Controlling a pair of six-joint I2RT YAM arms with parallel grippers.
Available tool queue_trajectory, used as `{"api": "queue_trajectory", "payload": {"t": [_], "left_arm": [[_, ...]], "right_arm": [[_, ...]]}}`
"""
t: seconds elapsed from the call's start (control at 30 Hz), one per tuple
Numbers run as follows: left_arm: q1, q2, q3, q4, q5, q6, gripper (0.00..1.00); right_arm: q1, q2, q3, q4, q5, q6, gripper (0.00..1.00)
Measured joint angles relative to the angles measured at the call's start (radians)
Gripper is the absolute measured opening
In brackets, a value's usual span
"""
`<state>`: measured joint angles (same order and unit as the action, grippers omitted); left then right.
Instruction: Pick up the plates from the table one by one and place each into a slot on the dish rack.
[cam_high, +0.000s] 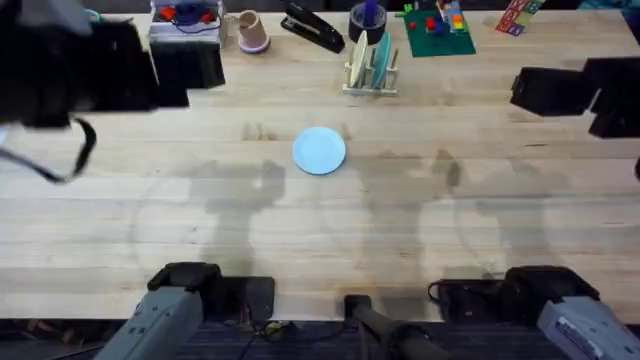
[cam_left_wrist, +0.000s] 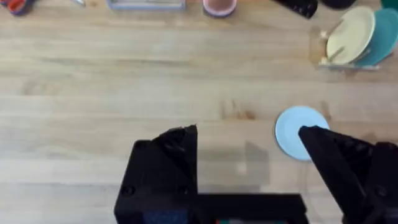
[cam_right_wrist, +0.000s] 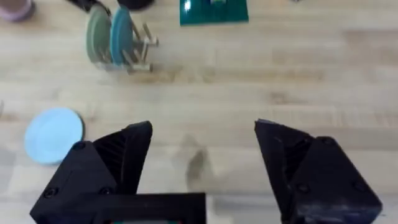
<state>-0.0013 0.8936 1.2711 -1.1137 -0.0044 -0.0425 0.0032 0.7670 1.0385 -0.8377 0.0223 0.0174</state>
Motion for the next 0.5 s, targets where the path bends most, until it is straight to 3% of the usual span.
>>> {"api": "queue_trajectory", "payload": {"t": [0.2,0.43,0.47,0.5], "left_arm": [[0.0,0.201,0.165,-0.126,0.004,0.0,0.993],[0.0,0.331,0.183,-0.136,0.014,0.0,0.994],[0.0,0.342,0.183,-0.136,0.017,-0.002,0.984],[0.0,0.355,0.183,-0.137,0.022,-0.005,0.866]], "right_arm": [[0.0,0.156,0.129,-0.147,0.0,0.0,0.995],[0.0,0.244,0.169,-0.162,0.0,0.0,0.995],[0.0,0.248,0.169,-0.163,0.0,0.0,0.995],[0.0,0.251,0.169,-0.163,0.0,0.0,0.995]]}}
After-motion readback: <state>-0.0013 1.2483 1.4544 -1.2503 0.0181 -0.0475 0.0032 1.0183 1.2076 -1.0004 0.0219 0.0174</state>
